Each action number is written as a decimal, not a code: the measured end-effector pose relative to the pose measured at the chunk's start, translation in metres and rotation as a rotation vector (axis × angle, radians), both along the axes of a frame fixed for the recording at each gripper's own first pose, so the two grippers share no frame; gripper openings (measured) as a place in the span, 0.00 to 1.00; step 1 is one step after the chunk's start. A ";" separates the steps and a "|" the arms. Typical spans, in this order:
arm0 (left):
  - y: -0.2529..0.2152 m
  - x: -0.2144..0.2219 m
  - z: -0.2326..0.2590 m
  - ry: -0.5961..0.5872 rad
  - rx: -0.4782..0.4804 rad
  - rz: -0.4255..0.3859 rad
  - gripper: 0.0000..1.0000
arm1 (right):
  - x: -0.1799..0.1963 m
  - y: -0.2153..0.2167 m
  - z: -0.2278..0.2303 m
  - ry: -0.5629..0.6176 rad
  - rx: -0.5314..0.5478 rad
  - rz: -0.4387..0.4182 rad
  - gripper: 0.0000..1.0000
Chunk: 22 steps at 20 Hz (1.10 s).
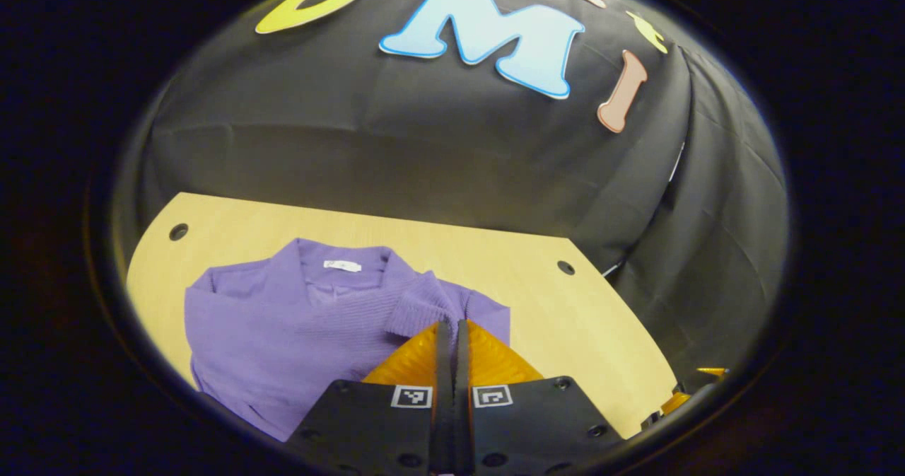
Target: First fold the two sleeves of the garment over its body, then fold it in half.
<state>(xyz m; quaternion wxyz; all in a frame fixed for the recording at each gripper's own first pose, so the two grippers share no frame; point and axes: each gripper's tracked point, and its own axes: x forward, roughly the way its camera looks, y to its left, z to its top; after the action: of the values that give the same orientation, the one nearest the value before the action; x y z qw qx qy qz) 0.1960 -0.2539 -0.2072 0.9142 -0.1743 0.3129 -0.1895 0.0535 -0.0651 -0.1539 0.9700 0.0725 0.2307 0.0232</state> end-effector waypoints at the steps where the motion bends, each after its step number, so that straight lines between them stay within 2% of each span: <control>1: -0.006 0.000 -0.004 0.005 0.005 -0.012 0.07 | -0.003 -0.001 -0.002 0.005 0.000 -0.009 0.93; 5: -0.027 0.000 -0.020 0.021 0.033 -0.070 0.07 | -0.012 -0.005 -0.008 0.028 -0.008 -0.039 0.93; 8: -0.024 -0.002 -0.029 0.027 0.084 -0.075 0.07 | -0.029 -0.005 -0.012 0.042 -0.014 -0.057 0.93; 9: -0.024 -0.002 -0.030 0.013 0.088 -0.078 0.09 | -0.031 -0.004 -0.013 0.045 -0.020 -0.060 0.93; 10: -0.023 -0.003 -0.028 0.000 0.089 -0.076 0.15 | -0.034 -0.003 -0.014 0.050 -0.025 -0.062 0.93; 11: -0.019 -0.003 -0.026 -0.008 0.092 -0.071 0.11 | -0.037 -0.001 -0.015 0.055 -0.027 -0.063 0.93; 16: -0.005 -0.017 -0.017 -0.017 0.068 -0.059 0.88 | -0.042 0.010 -0.014 0.046 -0.043 -0.048 0.93; 18: 0.007 -0.026 -0.013 -0.023 0.068 -0.043 0.94 | -0.043 0.018 -0.017 0.044 -0.049 -0.021 0.93; 20: 0.025 -0.039 -0.007 -0.023 0.073 -0.027 0.90 | -0.045 0.023 -0.024 0.056 -0.065 0.003 0.93; 22: 0.045 -0.055 -0.008 -0.016 0.090 -0.010 0.93 | -0.048 0.030 -0.029 0.064 -0.058 0.030 0.93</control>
<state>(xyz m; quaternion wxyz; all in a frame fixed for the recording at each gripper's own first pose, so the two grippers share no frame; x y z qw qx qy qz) 0.1413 -0.2085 -0.2149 0.9226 -0.1299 0.3145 -0.1815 0.0059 -0.0351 -0.1826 0.9634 0.0414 0.2631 0.0287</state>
